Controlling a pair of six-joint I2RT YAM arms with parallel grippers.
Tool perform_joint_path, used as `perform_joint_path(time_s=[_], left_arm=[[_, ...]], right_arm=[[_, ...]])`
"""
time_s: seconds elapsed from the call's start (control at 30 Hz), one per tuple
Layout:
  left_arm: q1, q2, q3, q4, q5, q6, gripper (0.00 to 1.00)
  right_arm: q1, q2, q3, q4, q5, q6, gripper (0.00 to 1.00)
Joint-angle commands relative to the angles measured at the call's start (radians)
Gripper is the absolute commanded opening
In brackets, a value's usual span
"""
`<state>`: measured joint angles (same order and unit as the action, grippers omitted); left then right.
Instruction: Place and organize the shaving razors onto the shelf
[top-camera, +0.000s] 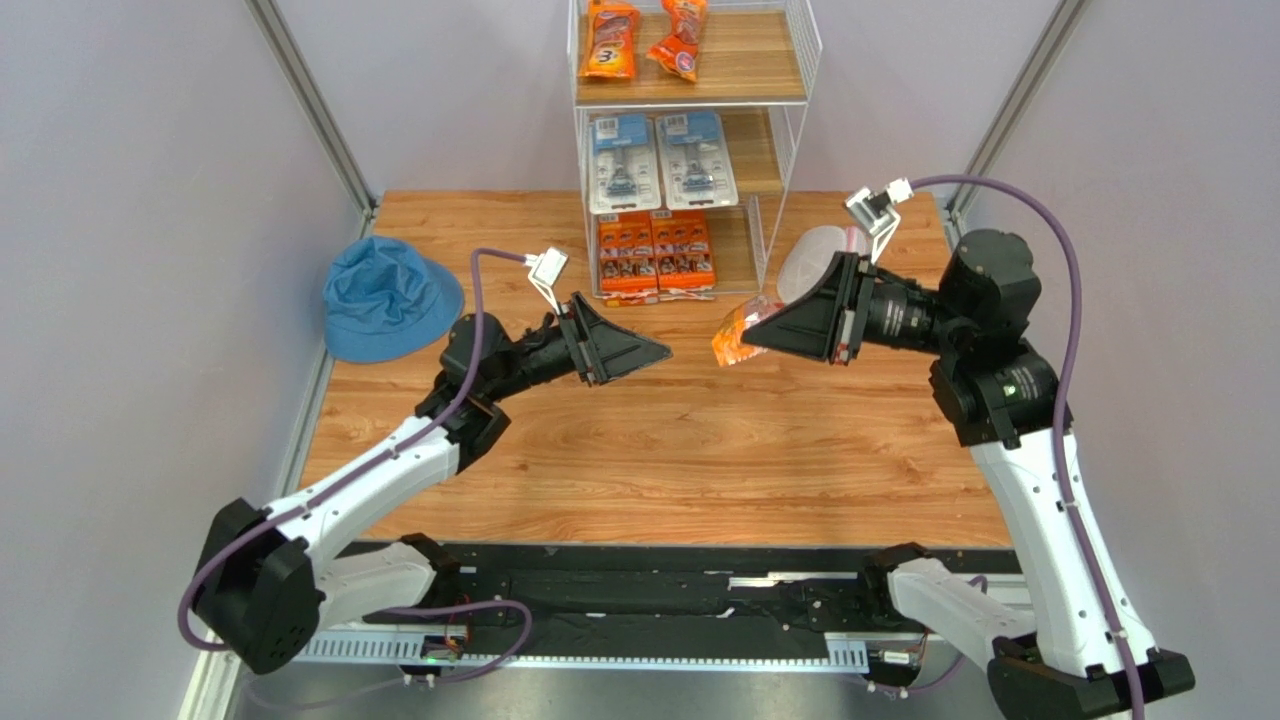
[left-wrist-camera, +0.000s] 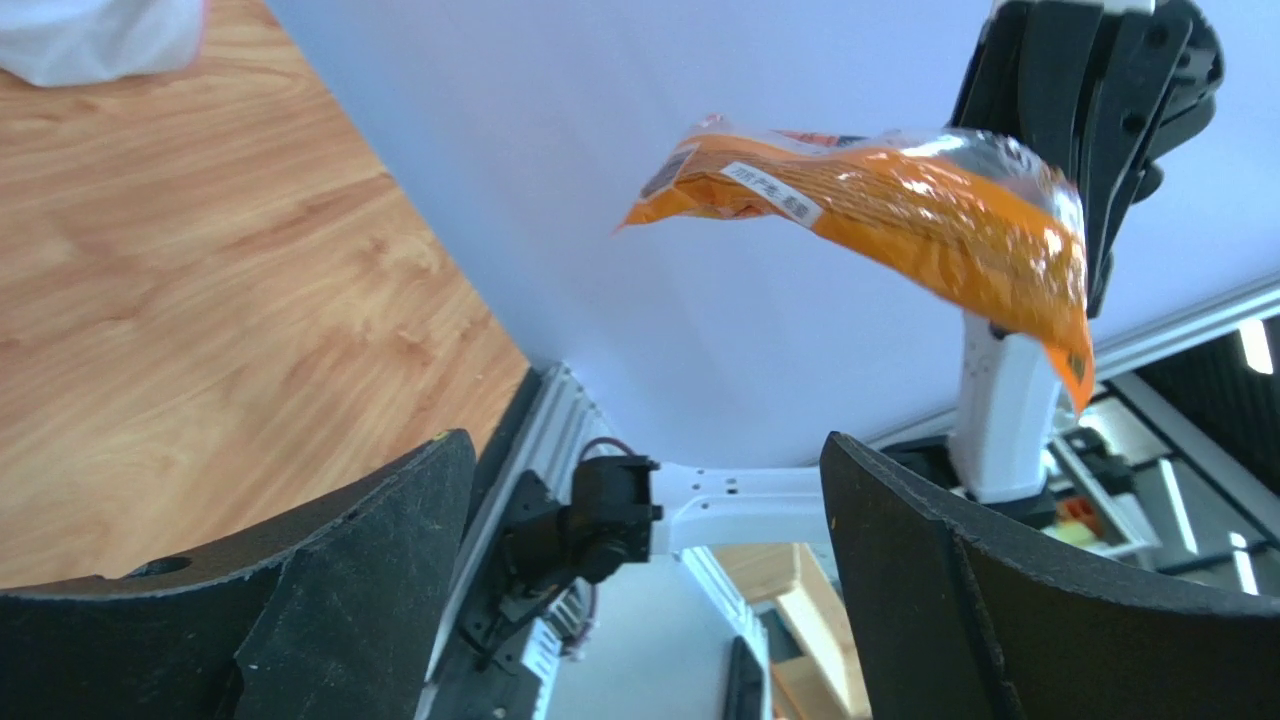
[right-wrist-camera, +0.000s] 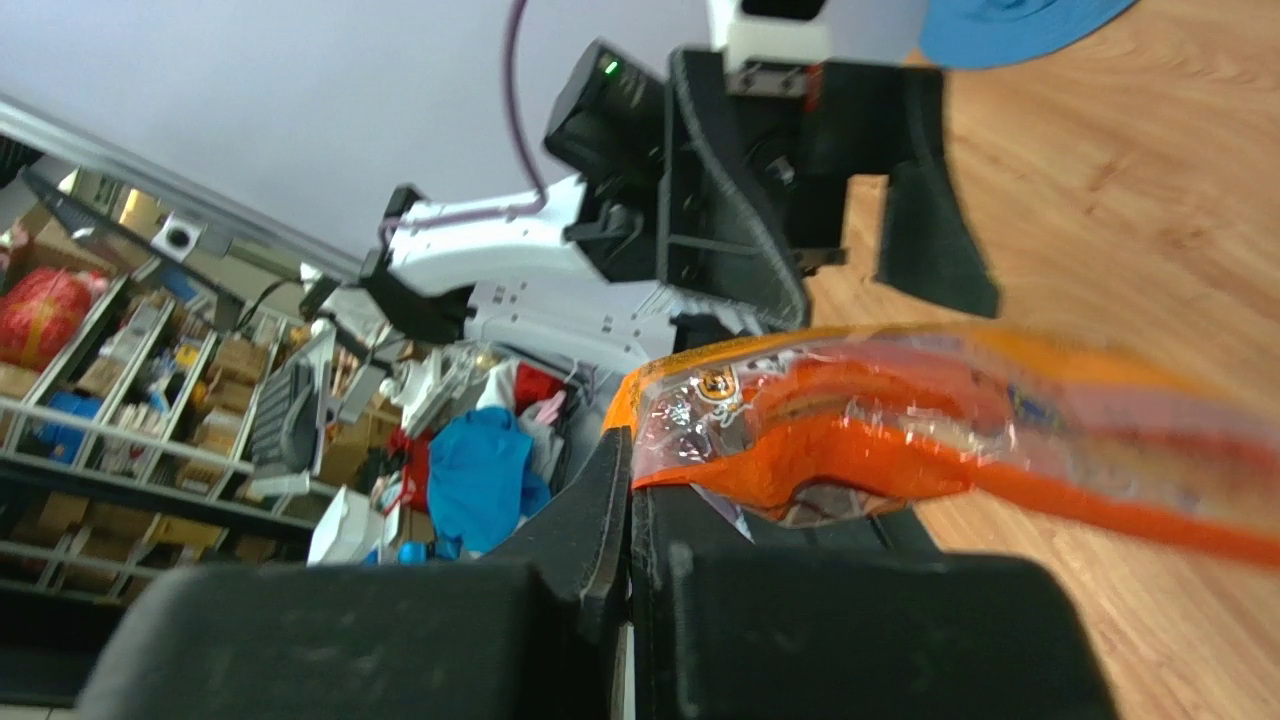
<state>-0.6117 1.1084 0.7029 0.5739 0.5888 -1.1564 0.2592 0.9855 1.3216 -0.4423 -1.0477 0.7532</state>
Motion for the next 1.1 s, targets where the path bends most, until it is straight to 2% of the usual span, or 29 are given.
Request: perform_joint_path(time_s=[0.0, 0.27, 0.47, 0.67, 1.07], left_arm=[[-0.006, 0.065, 0.036, 0.306, 0.092, -0.216, 0.99], [-0.091, 0.149, 0.000, 0.512, 0.048, -0.460, 0.99], [-0.129, 0.258, -0.040, 0.841, -0.023, -0.718, 0.99], [-0.184, 0.330, -0.057, 0.947, -0.083, -0.845, 0.99], [-0.221, 0.387, 0.033, 0.952, -0.130, -0.951, 0.99]], right_arm=[[0.034, -0.050, -0.033, 0.007, -0.020, -0.014, 0.00], [0.084, -0.061, -0.055, 0.016, 0.017, -0.011, 0.00], [0.095, -0.039, -0.039, -0.016, 0.025, -0.054, 0.00], [0.103, -0.036, -0.045, 0.016, 0.023, -0.055, 0.00], [0.155, -0.068, -0.104, 0.013, 0.018, -0.091, 0.00]])
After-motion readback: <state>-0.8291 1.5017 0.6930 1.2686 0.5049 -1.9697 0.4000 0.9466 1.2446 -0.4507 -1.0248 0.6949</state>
